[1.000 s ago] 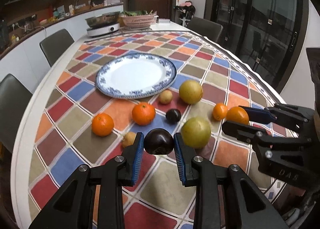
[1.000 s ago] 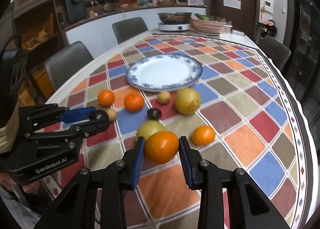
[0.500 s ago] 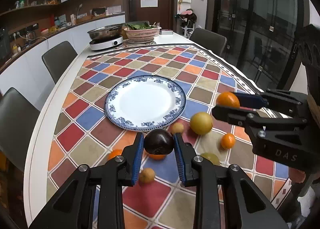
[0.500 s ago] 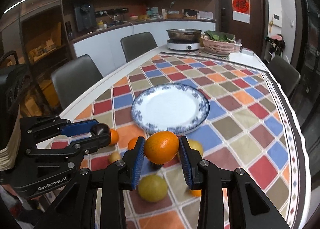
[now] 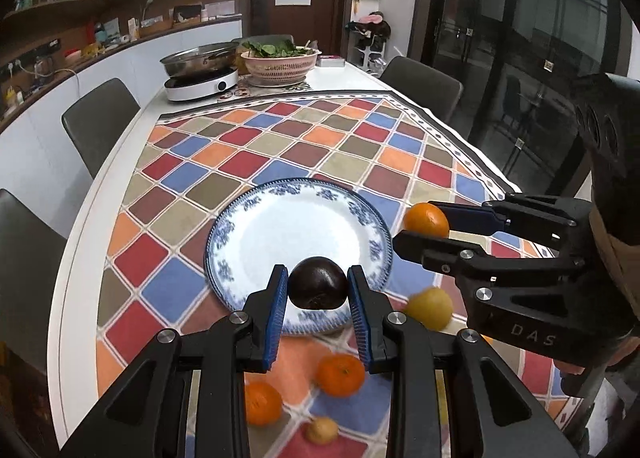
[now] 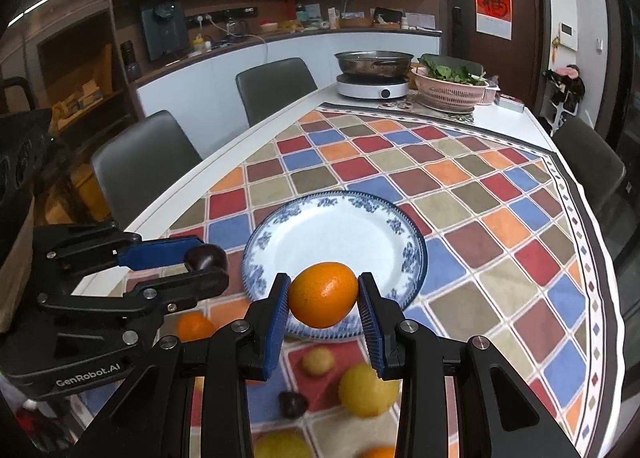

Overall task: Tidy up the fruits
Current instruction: 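Grasp the dark plum with the left tool while the right tool grasps the orange, then lower the plum onto the plate and open the left tool while the right places the orange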

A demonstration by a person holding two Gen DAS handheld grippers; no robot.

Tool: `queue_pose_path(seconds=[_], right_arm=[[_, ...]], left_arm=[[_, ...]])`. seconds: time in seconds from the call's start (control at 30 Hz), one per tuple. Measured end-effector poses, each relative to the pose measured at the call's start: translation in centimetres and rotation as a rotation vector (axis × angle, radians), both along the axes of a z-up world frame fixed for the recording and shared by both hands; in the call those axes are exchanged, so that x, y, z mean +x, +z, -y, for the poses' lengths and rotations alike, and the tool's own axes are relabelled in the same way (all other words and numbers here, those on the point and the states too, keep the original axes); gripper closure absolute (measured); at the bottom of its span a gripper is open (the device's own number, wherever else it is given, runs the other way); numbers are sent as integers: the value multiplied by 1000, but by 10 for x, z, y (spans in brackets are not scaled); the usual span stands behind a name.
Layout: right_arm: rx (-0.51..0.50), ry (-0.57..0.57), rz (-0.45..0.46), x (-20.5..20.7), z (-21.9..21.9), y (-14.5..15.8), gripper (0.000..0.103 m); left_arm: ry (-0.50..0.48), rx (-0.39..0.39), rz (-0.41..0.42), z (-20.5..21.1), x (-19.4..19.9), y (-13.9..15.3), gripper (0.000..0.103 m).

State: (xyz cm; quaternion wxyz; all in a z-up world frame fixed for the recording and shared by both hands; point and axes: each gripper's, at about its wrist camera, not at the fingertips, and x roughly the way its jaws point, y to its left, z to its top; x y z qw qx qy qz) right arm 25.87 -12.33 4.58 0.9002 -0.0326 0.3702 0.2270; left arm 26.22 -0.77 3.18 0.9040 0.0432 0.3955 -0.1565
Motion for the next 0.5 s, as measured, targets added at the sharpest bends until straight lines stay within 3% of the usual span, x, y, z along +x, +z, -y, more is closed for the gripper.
queue_pose_path(seconds=[0.5], right_arm=[[-33,1,-129,96,-16,-33,68]], left_arm=[[18,26,-102,-12,91,-37,73]])
